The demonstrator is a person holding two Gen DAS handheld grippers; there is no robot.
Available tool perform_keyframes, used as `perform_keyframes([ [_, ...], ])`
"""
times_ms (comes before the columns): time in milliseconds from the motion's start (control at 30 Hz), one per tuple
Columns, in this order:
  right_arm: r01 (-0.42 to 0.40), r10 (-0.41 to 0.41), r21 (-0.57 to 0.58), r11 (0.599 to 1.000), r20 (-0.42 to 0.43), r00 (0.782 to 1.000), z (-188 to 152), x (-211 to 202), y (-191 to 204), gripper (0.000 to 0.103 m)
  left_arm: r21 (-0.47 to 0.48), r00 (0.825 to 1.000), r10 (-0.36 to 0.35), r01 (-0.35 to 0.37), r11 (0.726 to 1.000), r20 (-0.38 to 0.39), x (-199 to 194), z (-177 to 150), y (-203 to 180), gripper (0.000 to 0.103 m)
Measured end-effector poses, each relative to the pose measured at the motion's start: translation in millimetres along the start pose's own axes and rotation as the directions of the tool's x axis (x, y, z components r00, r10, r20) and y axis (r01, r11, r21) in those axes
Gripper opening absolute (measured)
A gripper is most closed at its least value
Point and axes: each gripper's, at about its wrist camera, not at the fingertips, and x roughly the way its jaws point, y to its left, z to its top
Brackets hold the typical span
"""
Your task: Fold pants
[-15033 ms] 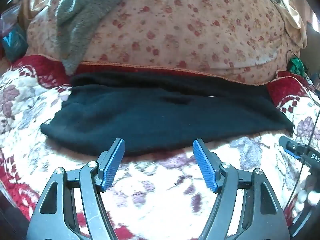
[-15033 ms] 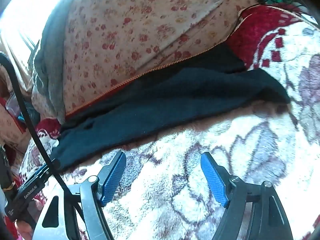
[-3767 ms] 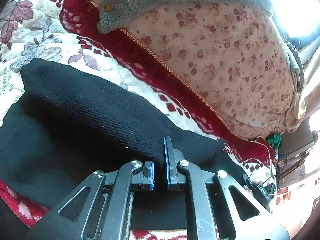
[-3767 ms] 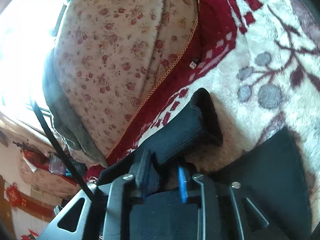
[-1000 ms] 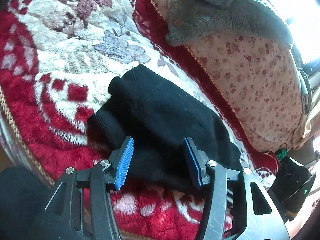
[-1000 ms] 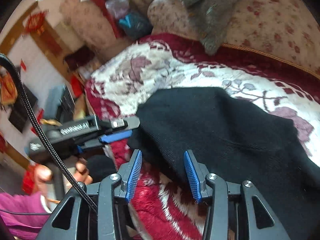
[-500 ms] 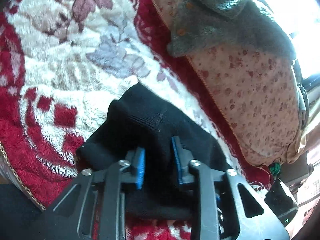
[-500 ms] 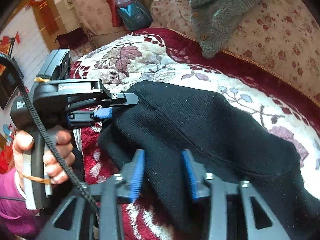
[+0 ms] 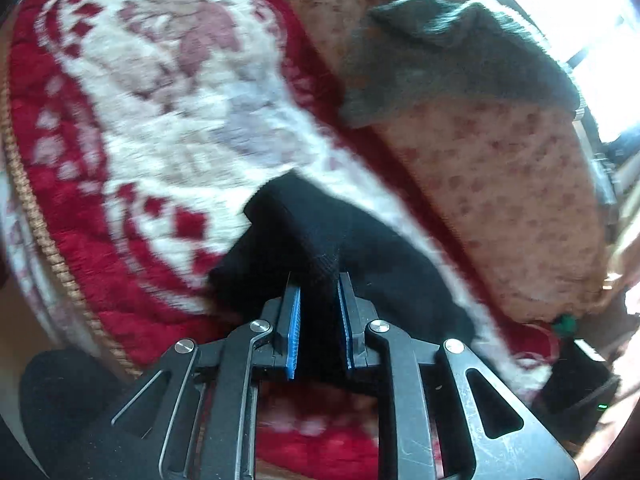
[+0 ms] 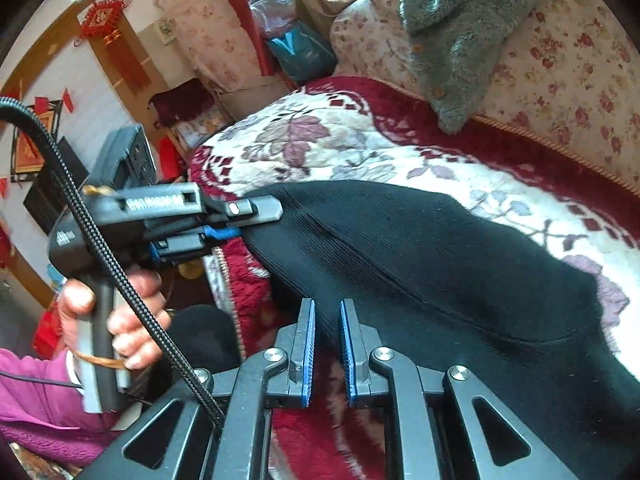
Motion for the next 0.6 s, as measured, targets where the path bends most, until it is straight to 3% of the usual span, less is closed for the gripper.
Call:
perform_keyframes([
  [100,0.035,-0.034,0.016,0.999,-0.042,0.999,-11,23,-7,0.012,-0.017,0.998,0.038,-0.038,0.999,-0.041,18,-10,14,0.015],
  [200,-0.008,0.017,0.154,0.988,-0.06,0.998,-19,33,-25,0.012,0.029,0.997,0.071,-0.072,0.997,0.021,7,-13,7,0.016],
  [267,-0.041,0.049,0.189,0.981,-0.039,0.998,-18,25,-28,0.014,0.08,0.986,0.129,-0.138,0.987,0.105,-9,-13,-4,0.016],
  [400,-0.029,0.031,0.209,0.977,-0.006,1.0,-16,1,-33,0.016,0.123,0.975,0.134,-0.157,0.98,0.175,-27,-12,-16,0.02],
  [467,-0.018,0.01,0.246,0.969,0.033,0.999,-17,-15,-42,0.019,0.138,0.976,0.125,-0.15,0.979,0.176,-30,-11,-20,0.026],
  [600,0.013,-0.04,0.312,0.95,0.081,0.996,-21,-44,-62,0.024,0.181,0.981,0.114,-0.142,0.973,0.156,-27,-15,-38,0.027],
])
